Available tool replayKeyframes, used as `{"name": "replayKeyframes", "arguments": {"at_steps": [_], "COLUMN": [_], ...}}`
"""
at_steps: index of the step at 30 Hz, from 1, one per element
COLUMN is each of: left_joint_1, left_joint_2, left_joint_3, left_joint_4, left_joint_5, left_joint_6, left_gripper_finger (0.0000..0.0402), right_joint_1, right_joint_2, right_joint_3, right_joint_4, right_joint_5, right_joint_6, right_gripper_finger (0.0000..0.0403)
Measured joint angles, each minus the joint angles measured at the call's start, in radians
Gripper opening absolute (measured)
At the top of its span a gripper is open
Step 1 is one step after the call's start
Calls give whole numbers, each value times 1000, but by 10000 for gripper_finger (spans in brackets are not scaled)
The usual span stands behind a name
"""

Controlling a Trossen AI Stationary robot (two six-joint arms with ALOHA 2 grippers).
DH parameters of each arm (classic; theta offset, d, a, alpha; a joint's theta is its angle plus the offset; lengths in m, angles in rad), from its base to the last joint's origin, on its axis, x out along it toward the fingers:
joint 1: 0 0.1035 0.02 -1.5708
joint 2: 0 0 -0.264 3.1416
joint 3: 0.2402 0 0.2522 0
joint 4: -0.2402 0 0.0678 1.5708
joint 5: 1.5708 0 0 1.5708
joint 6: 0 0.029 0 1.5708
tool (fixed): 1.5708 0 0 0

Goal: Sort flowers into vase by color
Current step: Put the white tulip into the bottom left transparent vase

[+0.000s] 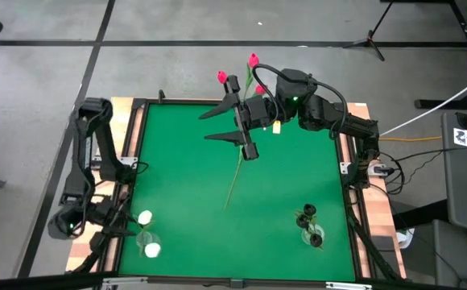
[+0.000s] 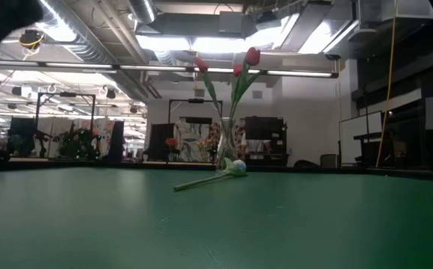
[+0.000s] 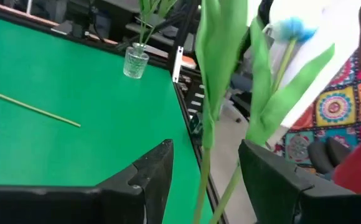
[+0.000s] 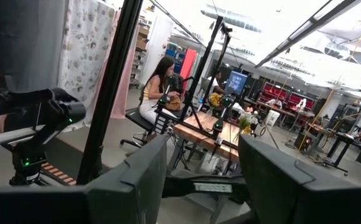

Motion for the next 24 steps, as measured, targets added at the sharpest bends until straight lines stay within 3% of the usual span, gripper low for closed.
{"name": "replayKeyframes", "arguments": {"at_steps": [5,12,16,20,22,24], "left_joint_1": [0,24,58,107,128,163], "left_joint_2": [-169,-362,-379,-373,-370,-368], "left_joint_3": [0,0,9,8,8,8], "left_joint_4": [-92,-96,-58,29,75,115], "left_joint_5": [17,-100,-174,-199,-208,-209], "left_joint_6": [-6,9,27,88,115,132], "left_gripper_finger": [180,180,180,180,180,180], "right_joint_1": [-1,-1,2,28,35,35], "right_joint_2": [0,0,0,11,13,13], "right_joint_3": [0,0,0,-49,-125,-219], "right_joint_4": [-127,-519,-720,-916,-939,-881], "right_joint_5": [26,339,613,898,934,884], "right_joint_6": [-2,42,256,574,713,795], "right_gripper_finger": [200,200,200,200,200,200]}}
